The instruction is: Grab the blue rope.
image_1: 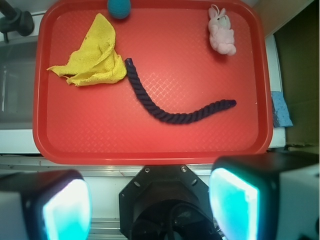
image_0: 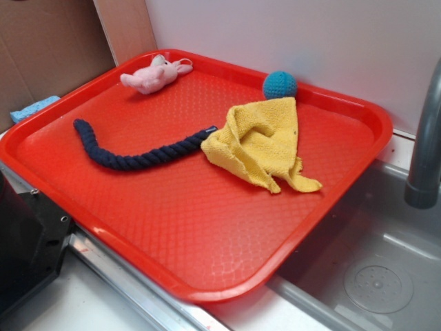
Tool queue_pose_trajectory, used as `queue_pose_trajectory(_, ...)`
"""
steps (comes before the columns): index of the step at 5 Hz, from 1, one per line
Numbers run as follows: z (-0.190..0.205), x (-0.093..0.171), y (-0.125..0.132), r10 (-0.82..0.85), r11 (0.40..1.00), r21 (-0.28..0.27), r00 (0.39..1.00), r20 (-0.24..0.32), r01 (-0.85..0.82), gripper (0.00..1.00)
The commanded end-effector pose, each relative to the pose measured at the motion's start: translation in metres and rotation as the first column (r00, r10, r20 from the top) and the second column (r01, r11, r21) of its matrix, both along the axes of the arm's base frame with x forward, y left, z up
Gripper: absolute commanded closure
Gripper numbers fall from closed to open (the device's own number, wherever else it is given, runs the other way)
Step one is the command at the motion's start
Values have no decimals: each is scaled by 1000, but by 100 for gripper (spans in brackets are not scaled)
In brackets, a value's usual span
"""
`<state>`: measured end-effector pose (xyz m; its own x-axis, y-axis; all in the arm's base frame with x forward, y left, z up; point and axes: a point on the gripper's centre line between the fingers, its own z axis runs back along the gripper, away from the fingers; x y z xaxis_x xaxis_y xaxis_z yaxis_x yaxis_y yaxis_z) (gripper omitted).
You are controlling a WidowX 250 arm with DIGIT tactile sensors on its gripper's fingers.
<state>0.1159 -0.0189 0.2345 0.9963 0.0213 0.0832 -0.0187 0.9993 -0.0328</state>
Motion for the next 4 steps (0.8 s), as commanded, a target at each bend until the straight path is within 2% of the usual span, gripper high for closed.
queue_pose_trajectory(1, 0, 0, 0, 0, 1000, 0, 1000, 0, 0, 0)
queue_pose_trajectory(2, -7, 7, 7, 213, 977, 8, 977, 31, -213, 0)
queue_pose_trajectory(3, -21, 13, 14, 431, 902, -4, 900, 72, -432, 0)
queue_pose_trajectory(4, -38, 18, 29, 640, 767, -19, 763, 95, -641, 0)
